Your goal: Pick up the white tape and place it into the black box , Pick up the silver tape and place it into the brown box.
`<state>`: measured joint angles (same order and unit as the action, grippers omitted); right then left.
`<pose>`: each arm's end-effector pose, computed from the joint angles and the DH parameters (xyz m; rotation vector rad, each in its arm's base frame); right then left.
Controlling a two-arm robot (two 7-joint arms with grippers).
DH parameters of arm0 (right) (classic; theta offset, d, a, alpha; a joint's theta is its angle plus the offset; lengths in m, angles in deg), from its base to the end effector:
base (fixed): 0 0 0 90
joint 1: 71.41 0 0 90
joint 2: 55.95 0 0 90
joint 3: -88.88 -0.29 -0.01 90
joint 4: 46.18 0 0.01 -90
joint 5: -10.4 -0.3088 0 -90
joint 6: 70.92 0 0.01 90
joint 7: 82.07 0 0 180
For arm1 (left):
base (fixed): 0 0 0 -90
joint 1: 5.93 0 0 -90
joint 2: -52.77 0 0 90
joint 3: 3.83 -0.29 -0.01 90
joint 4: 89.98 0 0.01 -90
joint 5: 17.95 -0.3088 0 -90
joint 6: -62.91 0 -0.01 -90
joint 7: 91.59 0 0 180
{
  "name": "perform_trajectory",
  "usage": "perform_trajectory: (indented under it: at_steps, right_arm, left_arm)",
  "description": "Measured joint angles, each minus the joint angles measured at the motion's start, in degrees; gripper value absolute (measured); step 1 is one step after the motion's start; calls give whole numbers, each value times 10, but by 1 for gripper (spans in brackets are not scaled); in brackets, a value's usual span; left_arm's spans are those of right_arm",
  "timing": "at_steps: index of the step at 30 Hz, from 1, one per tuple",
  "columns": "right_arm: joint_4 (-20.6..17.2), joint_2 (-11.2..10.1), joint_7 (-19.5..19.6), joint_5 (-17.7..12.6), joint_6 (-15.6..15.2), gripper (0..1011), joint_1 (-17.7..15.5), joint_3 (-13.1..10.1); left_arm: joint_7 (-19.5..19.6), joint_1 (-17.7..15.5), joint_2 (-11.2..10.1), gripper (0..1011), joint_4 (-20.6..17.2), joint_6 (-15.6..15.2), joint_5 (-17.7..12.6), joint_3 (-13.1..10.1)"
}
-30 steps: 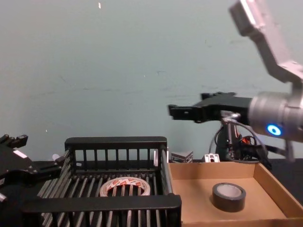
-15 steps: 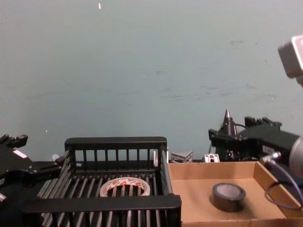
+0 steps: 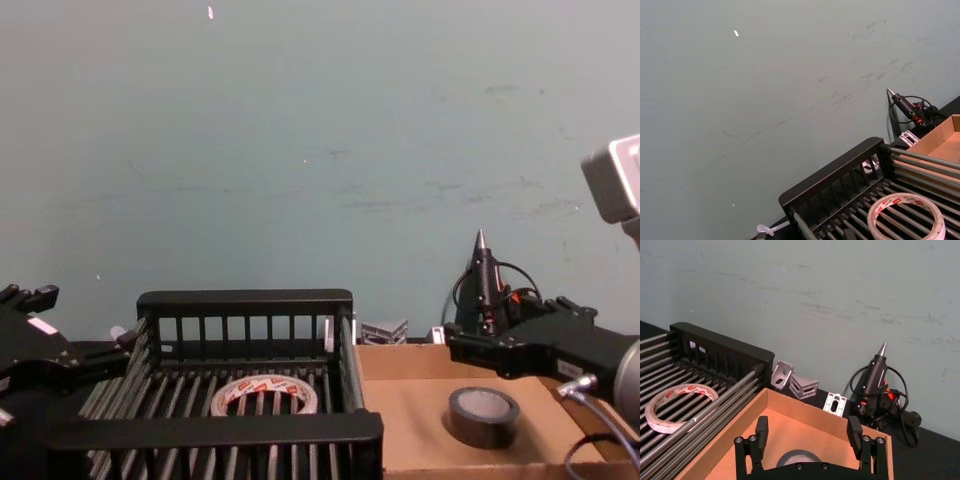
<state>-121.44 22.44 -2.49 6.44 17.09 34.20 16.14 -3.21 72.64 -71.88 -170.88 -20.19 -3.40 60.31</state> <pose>0.3959 0.0151 -0.2966 -0.2079 -0.0933 -1.1508 0.3581 0.0827 -0.3023 0.3046 -0.2850 1.2480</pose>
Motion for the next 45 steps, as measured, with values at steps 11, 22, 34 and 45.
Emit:
perform_trajectory:
  at_steps: [11,22,34,45]
  right_arm:
    - [0,0,0,0,1,1002,0,0]
    - [1,-1,0,0,2,1002,0,1]
    - [1,-1,1,0,3,1002,0,1]
    - [1,-1,1,-1,3,1002,0,1]
  left_arm:
    - [0,0,0,1001,0,0,0,0]
    - [0,0,0,1001,0,0,0,0]
    - [0,0,0,1001,0,0,0,0]
    - [0,0,0,1001,0,0,0,0]
